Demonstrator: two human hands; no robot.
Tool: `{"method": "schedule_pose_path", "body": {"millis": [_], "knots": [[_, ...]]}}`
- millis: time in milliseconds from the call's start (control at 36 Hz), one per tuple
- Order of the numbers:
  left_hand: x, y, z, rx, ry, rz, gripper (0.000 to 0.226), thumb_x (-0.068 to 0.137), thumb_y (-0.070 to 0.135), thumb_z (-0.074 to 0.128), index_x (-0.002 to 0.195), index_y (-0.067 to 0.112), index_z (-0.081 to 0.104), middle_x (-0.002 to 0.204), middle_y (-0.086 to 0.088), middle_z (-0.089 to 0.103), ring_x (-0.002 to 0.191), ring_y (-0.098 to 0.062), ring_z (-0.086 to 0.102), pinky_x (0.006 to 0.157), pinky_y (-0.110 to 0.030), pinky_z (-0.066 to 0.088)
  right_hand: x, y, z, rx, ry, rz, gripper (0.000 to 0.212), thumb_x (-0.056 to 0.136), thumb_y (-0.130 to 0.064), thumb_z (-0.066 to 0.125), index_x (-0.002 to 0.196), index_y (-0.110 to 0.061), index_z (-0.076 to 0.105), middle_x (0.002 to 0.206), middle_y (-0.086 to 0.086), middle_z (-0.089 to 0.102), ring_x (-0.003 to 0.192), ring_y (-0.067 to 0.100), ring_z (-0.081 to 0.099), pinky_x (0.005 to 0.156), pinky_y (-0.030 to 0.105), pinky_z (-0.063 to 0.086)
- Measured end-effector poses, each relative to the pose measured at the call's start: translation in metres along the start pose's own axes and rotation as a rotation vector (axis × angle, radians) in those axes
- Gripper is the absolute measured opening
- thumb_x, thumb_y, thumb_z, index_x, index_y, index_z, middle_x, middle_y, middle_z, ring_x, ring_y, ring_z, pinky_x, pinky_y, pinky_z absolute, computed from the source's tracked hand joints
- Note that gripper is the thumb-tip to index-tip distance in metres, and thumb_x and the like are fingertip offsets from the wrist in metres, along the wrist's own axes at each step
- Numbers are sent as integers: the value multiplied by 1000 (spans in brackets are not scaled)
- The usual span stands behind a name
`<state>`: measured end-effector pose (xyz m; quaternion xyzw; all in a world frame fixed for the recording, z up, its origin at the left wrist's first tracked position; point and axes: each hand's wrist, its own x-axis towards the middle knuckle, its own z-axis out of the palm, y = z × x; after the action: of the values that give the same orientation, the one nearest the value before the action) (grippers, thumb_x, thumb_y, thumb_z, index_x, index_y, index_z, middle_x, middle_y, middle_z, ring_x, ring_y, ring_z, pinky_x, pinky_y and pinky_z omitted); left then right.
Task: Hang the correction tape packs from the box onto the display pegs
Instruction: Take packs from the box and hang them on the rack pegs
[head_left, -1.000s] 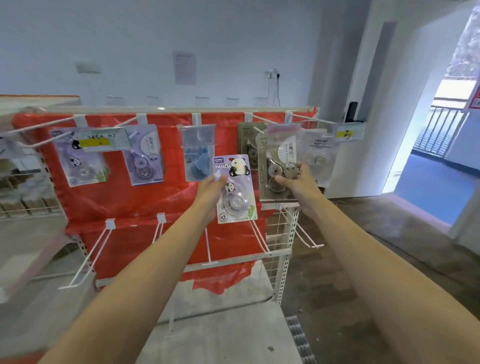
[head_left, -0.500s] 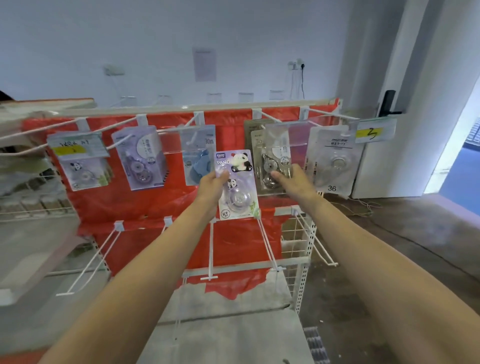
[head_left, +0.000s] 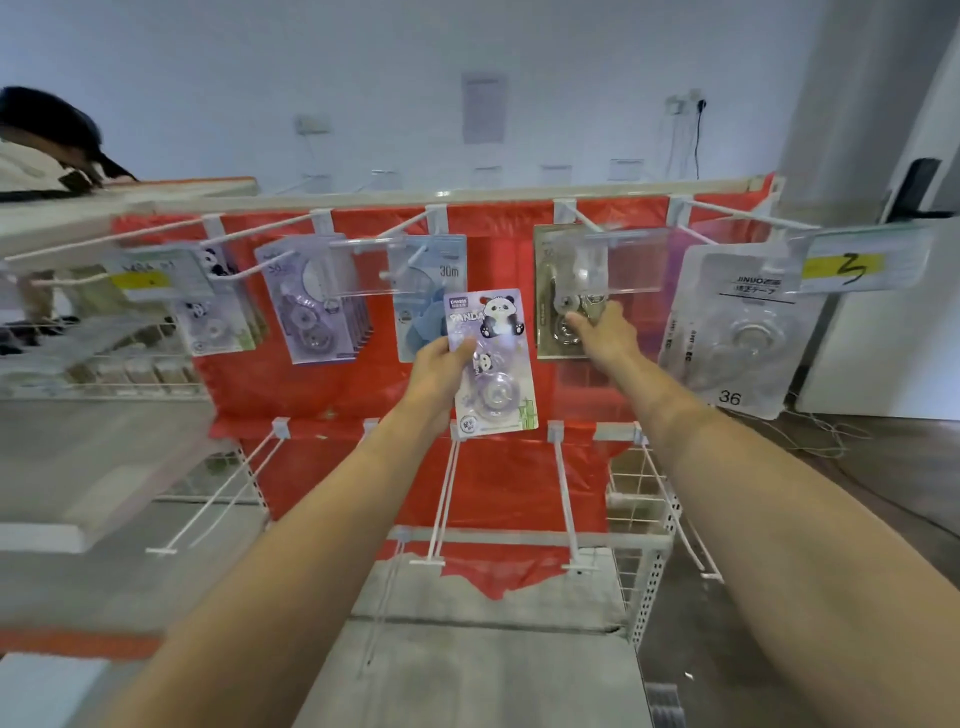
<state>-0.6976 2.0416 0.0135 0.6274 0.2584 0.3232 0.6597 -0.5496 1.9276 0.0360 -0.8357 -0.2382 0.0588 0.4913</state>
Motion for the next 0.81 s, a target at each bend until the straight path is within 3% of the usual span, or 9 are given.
{"method": "schedule_pose_path", "body": {"millis": [139,278,417,472,528,611,667,750,806], "knots": [[-1,-4,0,-2,-6,2,16,99,12,50,91,9,64,93,-8,68,91,-26,65,96,-48,50,0,4,5,36,-25,-23,58,98,-37,50,136,2,29,131,25,51,109,33,56,85,35,43],[-6,-5,-3,16,9,14,16,99,14,50,95,9,65,98,-8,69,103,-29,64,97,-46,49,2,7,11,24,-37,-21,60,100,-35,47,140,2,23,136,25,47,121,36,51,87,34,40],[-12,-5,-14,1,-13,1,17,99,11,49,93,10,65,94,-7,69,89,-23,66,94,-46,51,2,7,13,13,-50,-20,59,101,-34,45,141,3,22,140,26,44,124,38,49,96,35,41],[-15,-4,-19,18,-16,-5,17,99,10,49,92,9,64,94,-9,68,88,-24,65,95,-47,50,1,7,12,-1,-45,-34,57,101,-33,45,140,2,23,140,24,44,121,38,50,76,15,48],[-16,-4,-25,47,13,-11,16,98,11,51,90,8,64,97,-13,68,92,-29,65,95,-49,50,-3,7,10,-11,-50,-45,53,101,-29,45,140,1,25,138,23,45,114,37,54,37,7,34],[-15,-5,-35,84,39,-36,15,97,15,53,92,9,66,107,-18,69,103,-35,65,96,-54,49,-7,10,13,-45,-80,-44,45,101,-25,47,133,4,36,122,24,56,80,24,64,31,11,32],[-16,-4,-40,95,33,-50,15,97,16,54,93,9,66,109,-18,68,106,-36,64,96,-53,49,-10,16,19,-64,-112,-12,35,100,-23,49,121,5,51,104,21,64,55,16,63,39,16,47],[-23,1,-50,75,31,-44,19,97,13,53,106,1,65,113,-19,67,108,-35,63,97,-48,49,-21,28,29,-91,-157,87,22,98,-21,54,103,-1,60,96,21,66,69,28,63,74,38,58],[-29,3,-58,77,26,-34,24,98,12,52,114,-3,62,113,-18,66,106,-31,63,96,-44,50,-34,32,35,-116,-214,154,19,98,-21,54,100,-2,57,87,19,63,68,27,62,70,39,57]]}}
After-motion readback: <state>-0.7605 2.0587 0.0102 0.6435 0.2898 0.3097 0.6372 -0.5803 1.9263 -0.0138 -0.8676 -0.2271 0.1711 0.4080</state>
